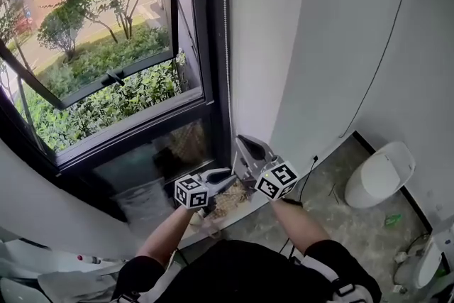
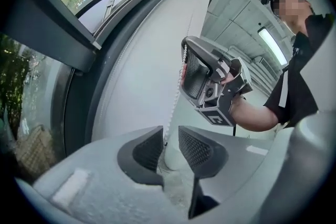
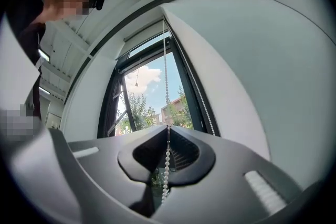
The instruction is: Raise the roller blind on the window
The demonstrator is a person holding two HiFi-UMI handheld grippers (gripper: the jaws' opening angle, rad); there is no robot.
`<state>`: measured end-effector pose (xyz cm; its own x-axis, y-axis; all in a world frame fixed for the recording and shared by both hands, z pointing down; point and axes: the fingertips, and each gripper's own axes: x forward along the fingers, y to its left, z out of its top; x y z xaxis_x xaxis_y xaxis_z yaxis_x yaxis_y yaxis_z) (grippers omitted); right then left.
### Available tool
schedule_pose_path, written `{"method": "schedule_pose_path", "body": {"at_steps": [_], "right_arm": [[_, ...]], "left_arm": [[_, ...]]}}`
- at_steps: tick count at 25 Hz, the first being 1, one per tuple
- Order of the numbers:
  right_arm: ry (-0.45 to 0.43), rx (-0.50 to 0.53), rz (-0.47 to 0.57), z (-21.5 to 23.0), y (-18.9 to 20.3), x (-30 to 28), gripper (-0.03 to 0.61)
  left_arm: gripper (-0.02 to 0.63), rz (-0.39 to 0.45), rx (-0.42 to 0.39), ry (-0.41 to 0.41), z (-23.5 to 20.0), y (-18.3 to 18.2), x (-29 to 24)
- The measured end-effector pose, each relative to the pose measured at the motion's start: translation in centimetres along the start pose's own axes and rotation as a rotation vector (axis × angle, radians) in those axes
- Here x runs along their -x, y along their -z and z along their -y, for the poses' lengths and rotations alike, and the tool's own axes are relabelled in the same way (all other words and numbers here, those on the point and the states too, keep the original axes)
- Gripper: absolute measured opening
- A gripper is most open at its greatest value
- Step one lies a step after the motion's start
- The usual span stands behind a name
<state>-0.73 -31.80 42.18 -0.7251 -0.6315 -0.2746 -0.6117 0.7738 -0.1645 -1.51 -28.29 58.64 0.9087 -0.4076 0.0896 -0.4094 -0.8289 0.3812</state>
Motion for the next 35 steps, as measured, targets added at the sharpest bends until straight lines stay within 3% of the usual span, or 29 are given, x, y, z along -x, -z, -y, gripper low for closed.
{"method": "schedule_pose_path", "body": {"at_steps": [4,7,9,15,23,29,35], "right_arm": [[-0.002,0.016,-0.008,0.4,-0.2,-0.1,0.015],[-0.004,-0.011,-0.001,0.5,-0.2,0.2,0.015],[-0.014,-0.019,0.001,0.2,-0.2,0.3,0.015],[-0.048,-0.04,0.011,-1.0,-0.3,0.5,0.015],[-0.06,-0.058,0.017,-1.3,-0.7,0.8,0.015],[-0.059,-0.058,0.024,-1.4,-1.0,1.2,0.017],[-0.065,-0.061,0.022,-1.3,-0.9,1.5,0.017]], "left_arm": [[0.143,0.053,-0.05,0.039,0.8,-2.7,0.6],[0.153,0.124,-0.041,0.052,0.8,-5.8,2.2],[0.155,0.178,-0.041,0.057,1.0,-8.9,3.4],[0.155,0.357,-0.174,0.054,3.1,-21.1,5.6],[0.153,0.505,-0.172,0.172,7.8,-31.9,3.9],[0.153,0.534,-0.21,0.24,10.4,-35.1,2.4],[0.14,0.577,-0.184,0.208,10.5,-35.5,1.4]]}}
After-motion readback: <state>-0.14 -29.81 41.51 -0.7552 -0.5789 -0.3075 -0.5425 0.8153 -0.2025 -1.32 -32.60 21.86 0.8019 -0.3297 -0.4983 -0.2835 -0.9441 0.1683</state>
